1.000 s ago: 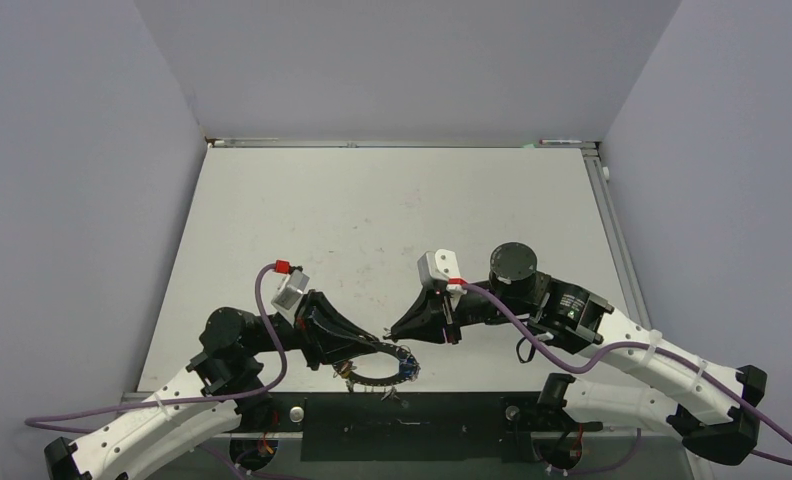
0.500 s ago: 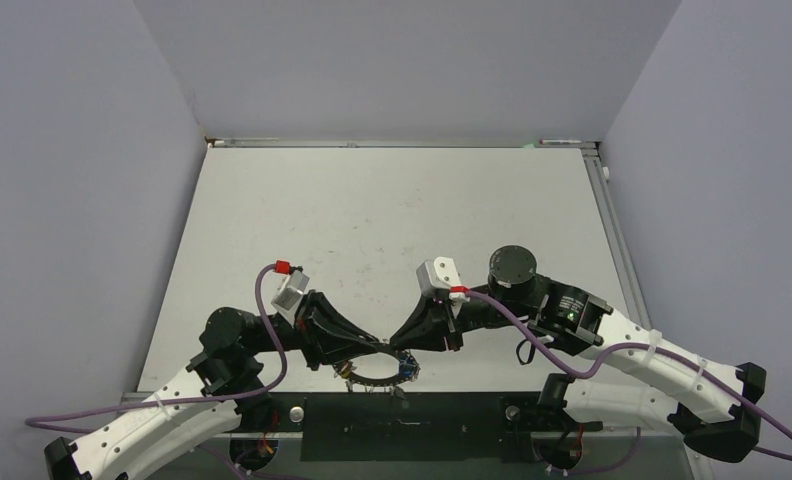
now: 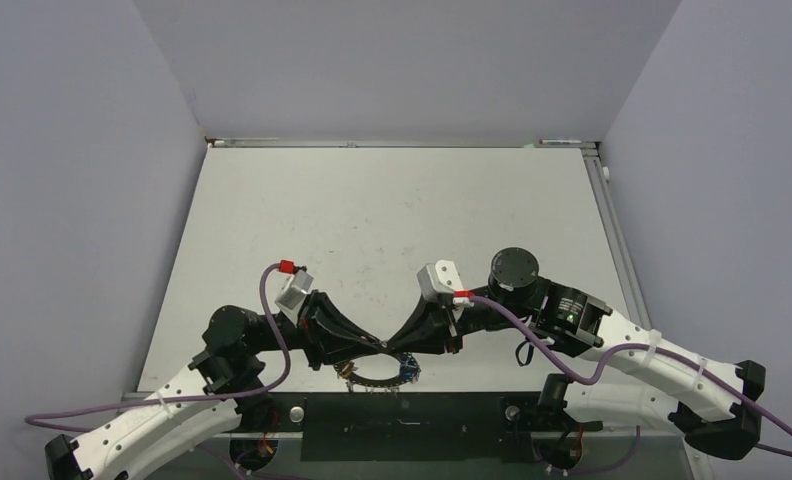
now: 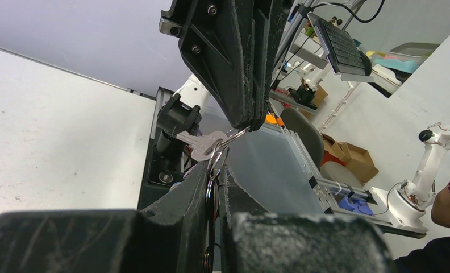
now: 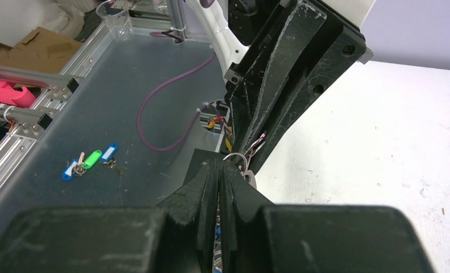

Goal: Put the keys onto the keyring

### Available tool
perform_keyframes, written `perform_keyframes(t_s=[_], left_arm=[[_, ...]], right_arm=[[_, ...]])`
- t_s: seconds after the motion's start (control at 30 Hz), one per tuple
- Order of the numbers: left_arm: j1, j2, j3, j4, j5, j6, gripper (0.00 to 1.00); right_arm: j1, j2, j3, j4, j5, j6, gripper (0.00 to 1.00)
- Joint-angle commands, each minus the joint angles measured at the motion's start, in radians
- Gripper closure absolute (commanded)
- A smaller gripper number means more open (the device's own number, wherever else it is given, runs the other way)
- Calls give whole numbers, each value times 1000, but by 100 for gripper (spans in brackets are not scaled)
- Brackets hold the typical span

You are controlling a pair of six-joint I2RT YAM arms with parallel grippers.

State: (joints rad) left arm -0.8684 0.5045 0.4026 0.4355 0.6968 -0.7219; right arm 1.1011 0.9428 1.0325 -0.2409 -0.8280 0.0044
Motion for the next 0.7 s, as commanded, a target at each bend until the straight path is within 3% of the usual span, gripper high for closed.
perform_keyframes(t_s=[0.0,0.67], left_arm=[[4,0,16,86,7,-4,100],[3,18,13,107,22,-12,100]], right_arm=[[11,-4,38,80,-36,-11,95],[26,22,40,100,-33,-15,95]])
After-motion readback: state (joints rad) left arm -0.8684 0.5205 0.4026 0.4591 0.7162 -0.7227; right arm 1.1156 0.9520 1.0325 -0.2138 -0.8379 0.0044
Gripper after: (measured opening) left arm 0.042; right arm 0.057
